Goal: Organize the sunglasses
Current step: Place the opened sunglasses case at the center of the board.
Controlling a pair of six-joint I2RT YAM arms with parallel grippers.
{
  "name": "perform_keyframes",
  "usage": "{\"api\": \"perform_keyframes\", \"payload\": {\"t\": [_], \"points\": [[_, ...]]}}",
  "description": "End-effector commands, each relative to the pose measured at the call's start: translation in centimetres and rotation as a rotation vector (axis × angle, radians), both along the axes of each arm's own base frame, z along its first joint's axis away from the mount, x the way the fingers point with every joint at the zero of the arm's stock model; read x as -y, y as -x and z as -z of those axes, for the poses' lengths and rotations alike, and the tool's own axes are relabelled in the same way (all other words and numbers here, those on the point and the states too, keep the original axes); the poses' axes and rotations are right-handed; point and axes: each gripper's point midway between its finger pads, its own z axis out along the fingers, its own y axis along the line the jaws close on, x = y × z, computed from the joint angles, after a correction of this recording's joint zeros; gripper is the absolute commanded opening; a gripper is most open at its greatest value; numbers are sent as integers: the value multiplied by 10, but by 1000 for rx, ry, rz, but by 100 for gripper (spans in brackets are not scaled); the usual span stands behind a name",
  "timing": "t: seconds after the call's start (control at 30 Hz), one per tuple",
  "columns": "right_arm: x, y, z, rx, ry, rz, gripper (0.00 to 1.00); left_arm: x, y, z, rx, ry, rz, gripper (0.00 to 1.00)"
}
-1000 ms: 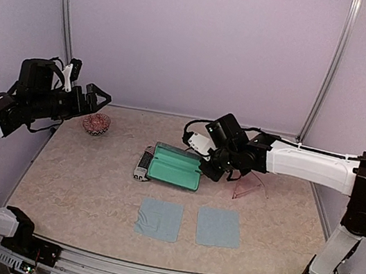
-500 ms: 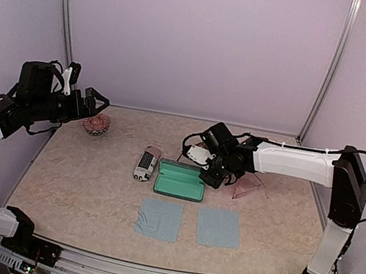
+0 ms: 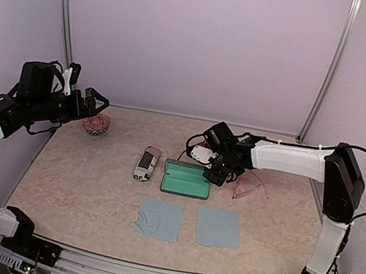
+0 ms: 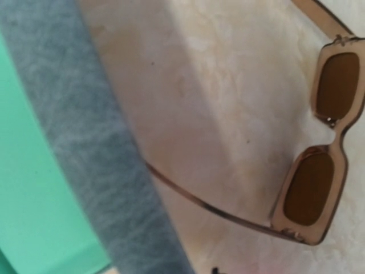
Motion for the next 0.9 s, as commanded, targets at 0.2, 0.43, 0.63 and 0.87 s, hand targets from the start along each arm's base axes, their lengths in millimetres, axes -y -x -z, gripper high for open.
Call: {"api": "perform_keyframes", "payload": {"t": [0.2,0.43,0.63,0.87], "points": [[-4,-19,-8,66,-12,20,7,-2,-3,6,-1,-11,-2,99],[-4,-18,-8,61,-17,21,20,-3,-4,10,-7,-15,-2,99],[-4,-18,-11,66,-27,21,26,-2,-4,10,-7,-13,-1,99],[-5,-17,-15,75,-38,20,33,-3,-3,9,-7,-11,-2,99]]}}
